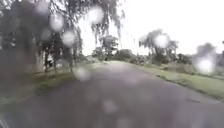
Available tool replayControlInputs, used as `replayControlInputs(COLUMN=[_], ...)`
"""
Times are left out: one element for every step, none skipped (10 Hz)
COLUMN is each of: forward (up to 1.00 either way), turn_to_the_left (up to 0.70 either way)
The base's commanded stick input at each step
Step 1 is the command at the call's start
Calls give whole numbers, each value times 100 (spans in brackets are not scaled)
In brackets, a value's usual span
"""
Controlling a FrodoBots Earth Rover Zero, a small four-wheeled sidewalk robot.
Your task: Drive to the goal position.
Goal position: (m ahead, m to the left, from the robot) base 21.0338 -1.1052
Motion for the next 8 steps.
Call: replayControlInputs(forward=[100,100,100,100,100,100,100,100], turn_to_the_left=[0,0,0,0,0,-25,-30,-35])
